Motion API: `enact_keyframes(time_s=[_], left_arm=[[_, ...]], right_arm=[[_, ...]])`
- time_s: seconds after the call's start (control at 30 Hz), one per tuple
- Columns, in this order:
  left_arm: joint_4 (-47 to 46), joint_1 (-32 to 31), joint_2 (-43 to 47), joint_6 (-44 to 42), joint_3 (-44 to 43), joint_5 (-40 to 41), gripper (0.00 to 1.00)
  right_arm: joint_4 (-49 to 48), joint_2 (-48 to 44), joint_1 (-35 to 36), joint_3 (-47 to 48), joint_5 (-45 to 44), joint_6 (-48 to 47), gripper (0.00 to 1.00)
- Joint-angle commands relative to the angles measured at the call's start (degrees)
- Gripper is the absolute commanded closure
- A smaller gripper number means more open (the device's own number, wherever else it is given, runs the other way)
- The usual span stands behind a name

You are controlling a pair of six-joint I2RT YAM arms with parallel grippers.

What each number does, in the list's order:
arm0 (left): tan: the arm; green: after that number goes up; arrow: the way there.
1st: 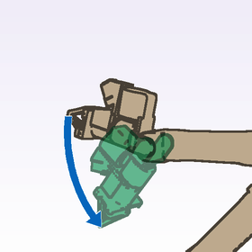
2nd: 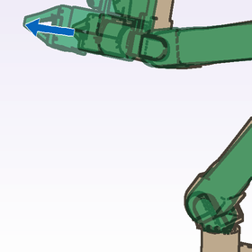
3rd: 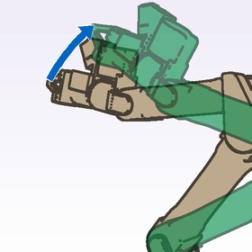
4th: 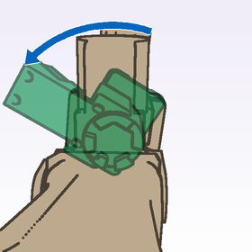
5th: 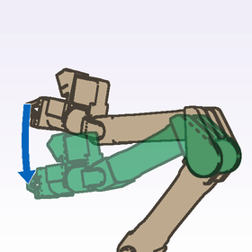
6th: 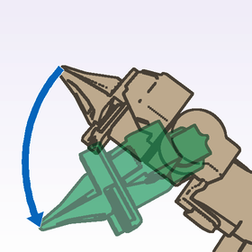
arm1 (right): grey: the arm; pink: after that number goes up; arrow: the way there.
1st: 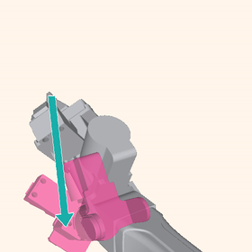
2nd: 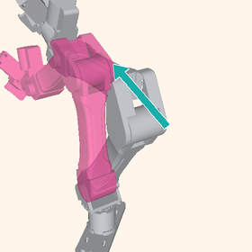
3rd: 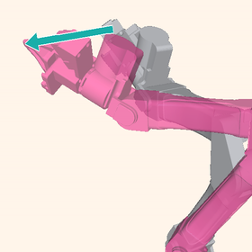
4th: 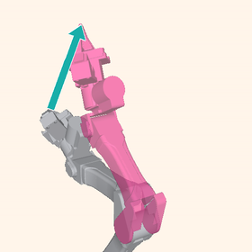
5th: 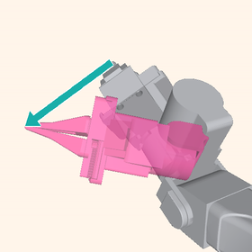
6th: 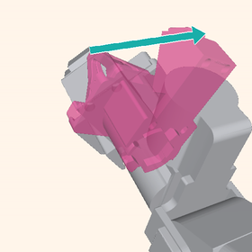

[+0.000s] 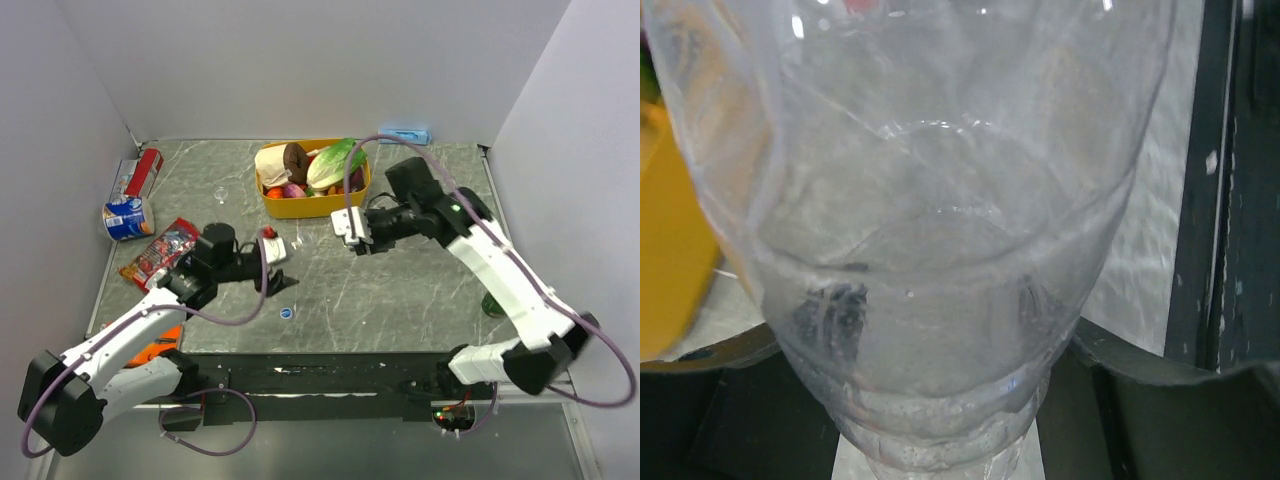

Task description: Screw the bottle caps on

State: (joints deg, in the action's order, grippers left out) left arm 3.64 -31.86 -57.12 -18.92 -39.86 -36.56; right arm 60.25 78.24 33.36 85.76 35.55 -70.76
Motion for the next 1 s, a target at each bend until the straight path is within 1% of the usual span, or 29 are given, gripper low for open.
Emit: enact_keyframes(time_s=[0.0, 0.07, 0.17, 0.23, 0.4, 0.8, 0.97], left_arm=[[-2.93, -2.77, 0.52, -10.08, 5.66, -0.71, 0.99], [-5.11, -4.17, 0.96, -11.75, 8.03, 0.07, 0.99], [-6.80, -4.88, 1.66, -11.58, 9.79, 0.17, 0.99], [-7.07, -5.06, 2.01, -11.32, 10.41, -0.09, 0.99], [-7.15, -5.67, 3.77, -10.79, 11.38, -0.71, 0.99], [-7.33, -6.02, 4.92, -10.61, 11.73, -1.59, 0.99], [-8.03, -6.29, 4.57, -10.61, 11.29, -1.41, 0.99]], right_arm=[[6.46, -3.88, 4.05, 3.97, 2.51, 7.66, 0.72], [7.59, -3.88, 6.18, 6.42, 1.20, 7.74, 0.72], [7.96, -3.01, 10.83, 9.33, 0.23, 8.01, 0.71], [7.69, -2.56, 14.16, 10.22, -1.27, 7.40, 0.71], [4.80, -0.81, 18.48, 10.84, -4.34, 6.86, 0.70], [1.71, 2.80, 20.16, 13.47, -6.99, 6.95, 0.69], [4.78, 3.94, 21.65, 13.82, -7.60, 3.79, 0.69]])
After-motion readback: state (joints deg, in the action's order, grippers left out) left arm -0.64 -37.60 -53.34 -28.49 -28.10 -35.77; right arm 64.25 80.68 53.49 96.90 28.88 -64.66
